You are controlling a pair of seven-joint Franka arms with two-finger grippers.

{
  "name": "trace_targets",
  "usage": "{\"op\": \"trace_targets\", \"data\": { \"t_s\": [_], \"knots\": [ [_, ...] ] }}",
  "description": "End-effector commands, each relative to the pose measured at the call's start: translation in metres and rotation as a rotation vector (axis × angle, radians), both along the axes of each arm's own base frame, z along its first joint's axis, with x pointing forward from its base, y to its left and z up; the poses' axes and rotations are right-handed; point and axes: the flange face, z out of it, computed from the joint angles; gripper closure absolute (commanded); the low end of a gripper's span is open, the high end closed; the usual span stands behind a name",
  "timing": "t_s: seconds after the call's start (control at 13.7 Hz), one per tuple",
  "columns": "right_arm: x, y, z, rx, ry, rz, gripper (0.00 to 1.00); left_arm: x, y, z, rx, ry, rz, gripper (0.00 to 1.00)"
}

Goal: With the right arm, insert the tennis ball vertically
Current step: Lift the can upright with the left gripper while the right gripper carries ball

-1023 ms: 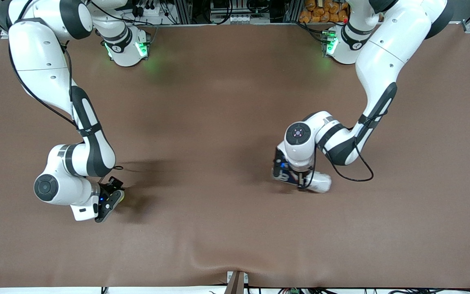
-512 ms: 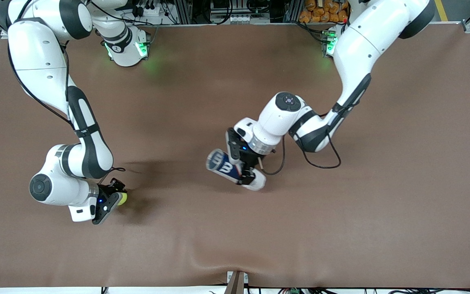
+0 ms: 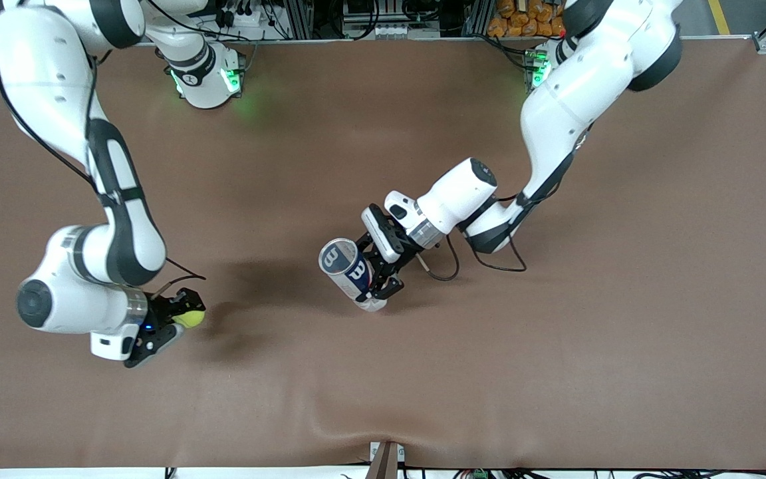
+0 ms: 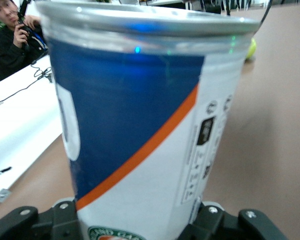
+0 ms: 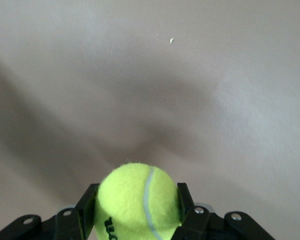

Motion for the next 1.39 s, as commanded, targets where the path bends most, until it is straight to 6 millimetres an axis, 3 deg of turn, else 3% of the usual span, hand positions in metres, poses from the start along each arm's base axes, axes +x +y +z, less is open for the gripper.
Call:
{"op": "trace_targets", "data": {
  "t_s": [0.0,0.15,0.37,0.44,0.66,0.95,1.17,1.32],
  "knots": [
    [-0.012,0.020,0.032,0.099,0.081,-0.200,0.98,-0.006,-0.007,-0.014,-0.071,0.023,0.026,0.31],
    [-0.013,0.039,0.050,0.201,0.149,-0.365,0.98,-0.016,-0.016,-0.022,-0.100,0.089,0.043,0.32],
    [-0.018,0.098,0.078,0.159,0.277,-0.609,0.98,-0.030,-0.026,-0.042,-0.111,0.157,0.046,0.32],
    [-0.020,0.115,0.084,0.143,0.309,-0.689,0.98,-0.034,-0.025,-0.059,-0.103,0.177,0.046,0.32],
    [-0.033,0.163,0.104,0.158,0.430,-0.879,0.99,-0.039,-0.028,-0.070,-0.101,0.198,0.047,0.31],
    [-0.056,0.206,0.112,0.084,0.591,-1.054,1.00,-0.039,-0.026,-0.074,-0.099,0.204,0.050,0.30],
    [-0.076,0.251,0.111,0.039,0.639,-1.074,1.00,-0.037,-0.024,-0.073,-0.099,0.201,0.050,0.30],
    [-0.083,0.267,0.110,0.019,0.648,-1.087,1.00,-0.037,-0.024,-0.074,-0.097,0.201,0.049,0.29]
  ]
}}
